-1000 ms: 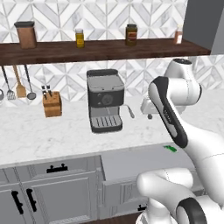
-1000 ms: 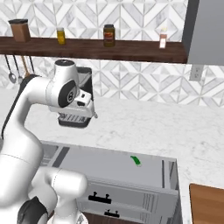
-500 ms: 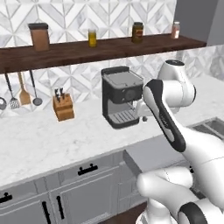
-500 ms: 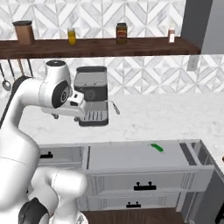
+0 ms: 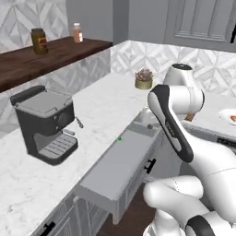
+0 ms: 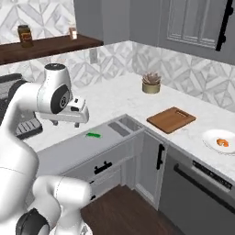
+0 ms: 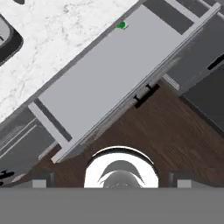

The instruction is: Pick up the knife from the drawer and place it on the cutting board. Then place the meat from the plate to the cutting board.

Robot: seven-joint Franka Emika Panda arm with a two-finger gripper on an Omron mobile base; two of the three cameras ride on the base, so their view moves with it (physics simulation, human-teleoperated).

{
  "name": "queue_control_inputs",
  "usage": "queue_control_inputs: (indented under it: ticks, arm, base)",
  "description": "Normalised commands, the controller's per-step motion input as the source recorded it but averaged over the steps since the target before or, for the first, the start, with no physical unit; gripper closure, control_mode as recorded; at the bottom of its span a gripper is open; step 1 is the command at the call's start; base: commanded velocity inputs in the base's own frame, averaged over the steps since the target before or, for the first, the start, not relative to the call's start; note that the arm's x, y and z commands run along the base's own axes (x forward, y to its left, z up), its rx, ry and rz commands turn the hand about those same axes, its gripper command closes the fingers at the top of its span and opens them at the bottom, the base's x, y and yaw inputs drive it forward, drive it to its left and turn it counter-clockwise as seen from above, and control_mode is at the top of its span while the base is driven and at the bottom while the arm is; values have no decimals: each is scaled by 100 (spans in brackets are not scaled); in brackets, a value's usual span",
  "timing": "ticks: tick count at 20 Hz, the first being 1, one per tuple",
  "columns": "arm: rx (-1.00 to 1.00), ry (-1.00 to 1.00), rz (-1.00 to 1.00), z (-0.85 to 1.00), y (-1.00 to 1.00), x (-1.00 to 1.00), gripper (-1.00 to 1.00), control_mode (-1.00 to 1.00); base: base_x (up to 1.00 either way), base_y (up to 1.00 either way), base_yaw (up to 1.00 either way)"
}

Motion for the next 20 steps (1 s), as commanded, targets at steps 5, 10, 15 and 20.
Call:
queue_control_inputs:
  ticks: [5, 10, 15, 20]
  arm:
    - [0, 0, 0, 0, 0, 0, -100, 100]
    - [0, 0, 0, 0, 0, 0, -100, 100]
    - [0, 0, 0, 0, 0, 0, -100, 100]
    - [0, 0, 0, 0, 0, 0, -100, 100]
  base:
    - [-36, 2, -83]
    - [-68, 0, -66]
    - [-77, 16, -44]
    - [-5, 83, -16]
